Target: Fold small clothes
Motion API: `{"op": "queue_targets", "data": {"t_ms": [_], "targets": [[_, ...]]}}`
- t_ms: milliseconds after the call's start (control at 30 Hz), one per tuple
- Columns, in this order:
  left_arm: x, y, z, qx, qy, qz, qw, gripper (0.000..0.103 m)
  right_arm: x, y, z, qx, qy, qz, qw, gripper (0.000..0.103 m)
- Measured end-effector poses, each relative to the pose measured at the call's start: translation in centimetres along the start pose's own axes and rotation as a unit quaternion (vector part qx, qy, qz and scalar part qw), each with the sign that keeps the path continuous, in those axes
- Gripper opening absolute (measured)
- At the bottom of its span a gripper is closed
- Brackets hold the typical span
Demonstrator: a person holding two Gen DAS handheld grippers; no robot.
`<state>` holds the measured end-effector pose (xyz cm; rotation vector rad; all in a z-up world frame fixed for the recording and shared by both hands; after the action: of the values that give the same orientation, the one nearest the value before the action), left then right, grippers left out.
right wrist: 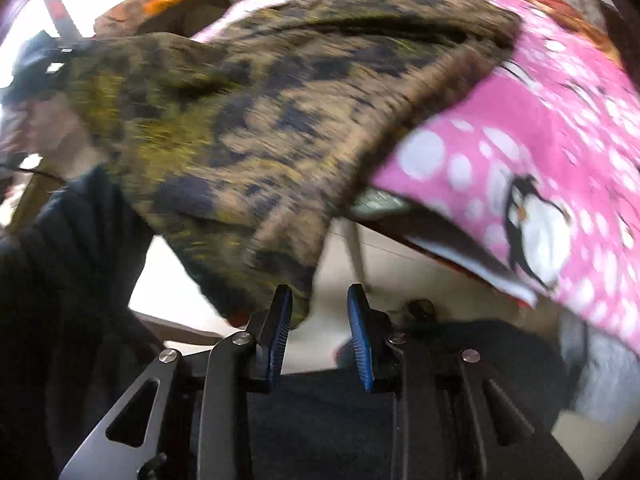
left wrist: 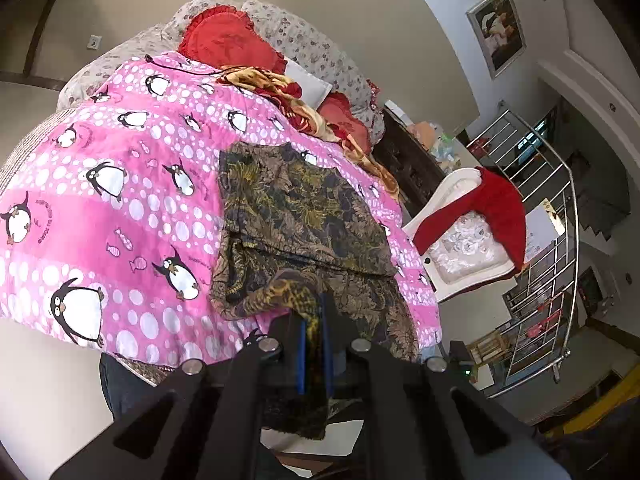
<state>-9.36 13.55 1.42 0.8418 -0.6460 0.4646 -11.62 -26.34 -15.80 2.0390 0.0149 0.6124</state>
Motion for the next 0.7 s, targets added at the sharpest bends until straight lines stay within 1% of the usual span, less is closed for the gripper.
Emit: {"op": "queue_targets", "data": {"t_ms": [33, 67, 133, 200, 300, 333, 367, 433, 533, 567, 633, 700], "targets": [[0.0, -0.1, 0.1, 0.001, 0.0, -0.001, 1.0, 0.006, 0.1, 0.2, -0.6, 0.025, 0.015, 0.002, 1.0, 0.027], [0.0, -0.1, 0.1, 0.002, -0.001, -0.003, 1.0, 0.006, 0.1, 0.2, -0.9, 0.033, 0.025, 0.0, 0.999, 0.027], [0.1, -0.1, 0.2, 0.002, -0.002, -0.003, 1.0, 0.006, 0.1, -0.4, -1.4, 0.043, 0.05, -0.013, 0.998, 0.027], [0.2, -0.1, 0.3, 0.004, -0.002, -0.003, 1.0, 0.006, 0.3, -0.7, -1.5, 0.04, 0.063, -0.017, 0.997, 0.027], [0.3, -0.1, 0.4, 0.01, -0.006, -0.006, 0.9999, 0.006, -0.1, -0.7, -2.2, 0.087, 0.075, -0.031, 0.993, 0.027], [0.4, -0.1, 0.5, 0.011, -0.007, -0.006, 0.9999, 0.006, -0.4, -0.8, -2.5, 0.093, 0.079, -0.037, 0.992, 0.026], [0.4, -0.1, 0.6, 0.011, -0.008, -0.005, 0.9999, 0.006, -0.7, -0.6, -2.7, 0.102, 0.083, -0.042, 0.99, 0.023], [0.4, 0.0, 0.6, 0.01, -0.006, -0.004, 0.9999, 0.006, -1.4, 0.2, -3.1, 0.128, 0.075, -0.042, 0.988, 0.009], [0.4, 0.0, 0.5, 0.012, -0.006, -0.006, 0.9999, 0.006, -1.5, 1.0, -3.8, 0.141, 0.061, -0.023, 0.988, 0.003], [0.3, 0.0, 0.5, 0.012, -0.006, -0.007, 0.9999, 0.006, -1.4, 1.7, -3.7, 0.144, 0.046, -0.012, 0.988, 0.002], [0.2, 0.1, 0.5, 0.012, -0.006, -0.006, 0.9999, 0.006, -1.1, 3.7, -4.0, 0.156, 0.023, 0.016, 0.987, 0.002], [0.0, 0.3, 0.4, 0.009, -0.003, -0.004, 0.9999, 0.006, -0.7, 6.9, -4.3, 0.175, 0.005, 0.051, 0.983, 0.002]]}}
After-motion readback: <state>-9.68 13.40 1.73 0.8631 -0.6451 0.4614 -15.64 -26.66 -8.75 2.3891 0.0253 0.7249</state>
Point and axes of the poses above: each gripper's, at about its wrist camera, not at the fingertips, and y roughly against the way its jaws point, z to its right, x to its top, the point moved 9 cm from there along -y, roughly the way its jaws point, and after that the axes turned 13 degrees about -y, right-handed, at the moved point
